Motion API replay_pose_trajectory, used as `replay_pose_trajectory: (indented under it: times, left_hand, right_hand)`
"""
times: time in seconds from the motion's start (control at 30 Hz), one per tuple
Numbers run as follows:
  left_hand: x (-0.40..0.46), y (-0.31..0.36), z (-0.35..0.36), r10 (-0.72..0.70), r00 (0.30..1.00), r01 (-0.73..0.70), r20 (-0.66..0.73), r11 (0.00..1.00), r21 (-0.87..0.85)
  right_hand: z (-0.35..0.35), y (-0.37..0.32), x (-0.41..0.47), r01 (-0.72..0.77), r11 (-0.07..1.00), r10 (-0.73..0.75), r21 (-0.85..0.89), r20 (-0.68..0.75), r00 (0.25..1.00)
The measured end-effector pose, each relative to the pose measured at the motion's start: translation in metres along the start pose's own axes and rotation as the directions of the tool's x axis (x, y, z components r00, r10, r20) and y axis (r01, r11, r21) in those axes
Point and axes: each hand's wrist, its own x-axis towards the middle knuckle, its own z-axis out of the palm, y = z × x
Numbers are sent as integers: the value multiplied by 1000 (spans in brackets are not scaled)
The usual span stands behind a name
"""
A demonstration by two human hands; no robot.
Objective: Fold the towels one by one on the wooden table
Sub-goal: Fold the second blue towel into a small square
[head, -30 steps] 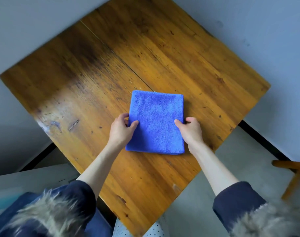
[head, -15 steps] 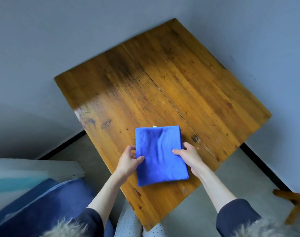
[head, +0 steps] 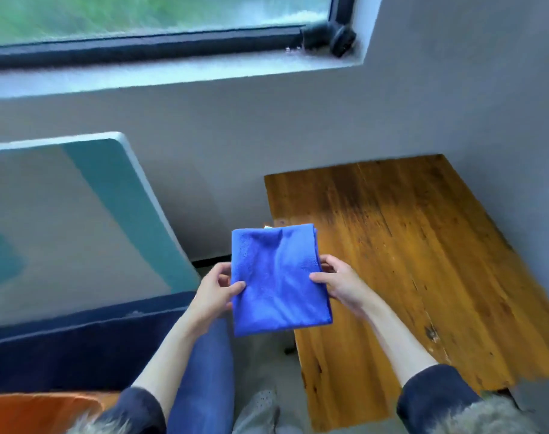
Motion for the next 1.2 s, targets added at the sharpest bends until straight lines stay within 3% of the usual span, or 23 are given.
replay_pose_trajectory:
  times: [0.27,0.43,0.63,0.87,1.07,1.2]
  left_hand:
    - [-98,-31,-90,-45,932,-31,-361,979,-202]
    - [-167,-79,-133,-127,839,-57,-528,946,-318]
    - [-234,-154,-188,-264,681,-82,-683,899,-429]
    - [-254,-258,-231,-537,518,22,-666,787,-617]
    - [-203,-335,-237,-675,497,60,-546,654,-754]
    - [-165,-375,-235,-708,487,118,-511,633,-765]
  right_hand:
    - [112,-41,-6,58,980,28,-192,419,908]
    - [204,-36,-19,64,956,110,-286,554,825]
    - [330,-13,-39,124,869,256,-478,650,715]
    - [466,47,-49,302,649,371,-698,638,675]
    - [530,120,-11,465,314,361,-828,557,748]
    - [543,166,20,481,192,353,-855,518,779]
